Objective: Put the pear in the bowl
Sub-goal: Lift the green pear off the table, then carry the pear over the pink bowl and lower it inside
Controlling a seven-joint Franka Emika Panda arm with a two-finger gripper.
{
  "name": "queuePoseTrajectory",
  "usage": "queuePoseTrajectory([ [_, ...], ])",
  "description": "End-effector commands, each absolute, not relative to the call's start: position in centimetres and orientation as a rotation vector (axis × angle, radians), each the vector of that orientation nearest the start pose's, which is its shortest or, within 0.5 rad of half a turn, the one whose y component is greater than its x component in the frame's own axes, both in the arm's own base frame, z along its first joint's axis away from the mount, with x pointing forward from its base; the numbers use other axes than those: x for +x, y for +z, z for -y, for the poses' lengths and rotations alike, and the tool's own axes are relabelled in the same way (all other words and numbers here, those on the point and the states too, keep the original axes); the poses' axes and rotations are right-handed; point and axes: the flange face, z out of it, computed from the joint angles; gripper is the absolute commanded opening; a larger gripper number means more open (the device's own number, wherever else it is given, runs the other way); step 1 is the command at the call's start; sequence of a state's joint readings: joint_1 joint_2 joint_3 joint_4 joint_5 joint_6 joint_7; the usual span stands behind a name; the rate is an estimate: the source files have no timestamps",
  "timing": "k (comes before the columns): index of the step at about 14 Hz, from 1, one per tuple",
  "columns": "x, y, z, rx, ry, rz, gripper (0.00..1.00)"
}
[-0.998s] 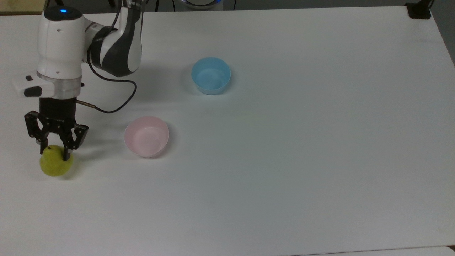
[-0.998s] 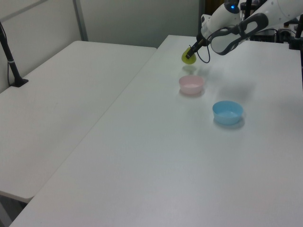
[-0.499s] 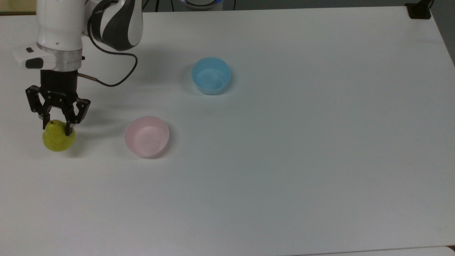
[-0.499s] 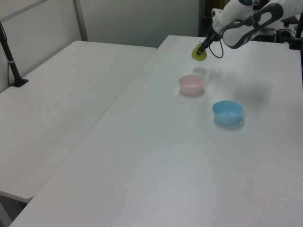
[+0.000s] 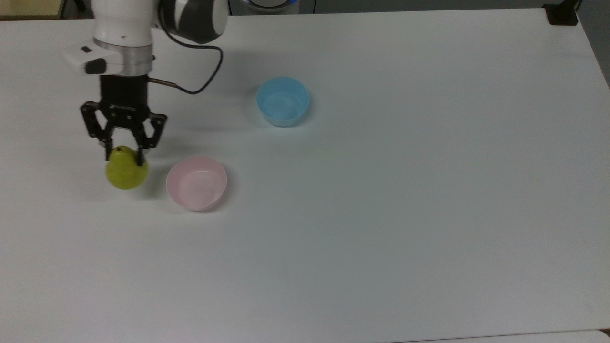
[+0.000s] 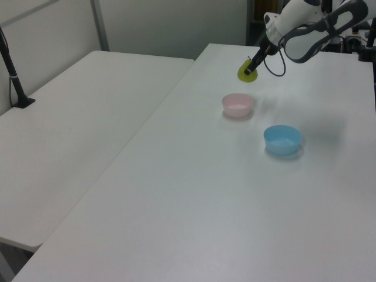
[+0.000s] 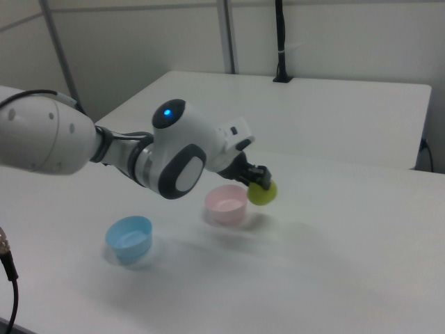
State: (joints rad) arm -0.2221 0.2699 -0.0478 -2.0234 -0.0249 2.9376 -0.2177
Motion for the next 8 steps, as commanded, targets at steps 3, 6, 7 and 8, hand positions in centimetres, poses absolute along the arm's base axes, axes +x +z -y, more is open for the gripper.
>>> queuePoseTrajectory([
  [3, 61.7, 39.3, 9.8, -3.079, -1.001, -0.073, 0.42],
  [6, 62.0, 38.8, 7.8, -3.065, -0.987, -0.056, 0.42],
  [7, 62.0, 38.6, 7.8, -3.066, -0.982, -0.058, 0.42],
  [8, 62.0, 38.4, 7.8, -3.068, -0.975, -0.058, 0.42],
])
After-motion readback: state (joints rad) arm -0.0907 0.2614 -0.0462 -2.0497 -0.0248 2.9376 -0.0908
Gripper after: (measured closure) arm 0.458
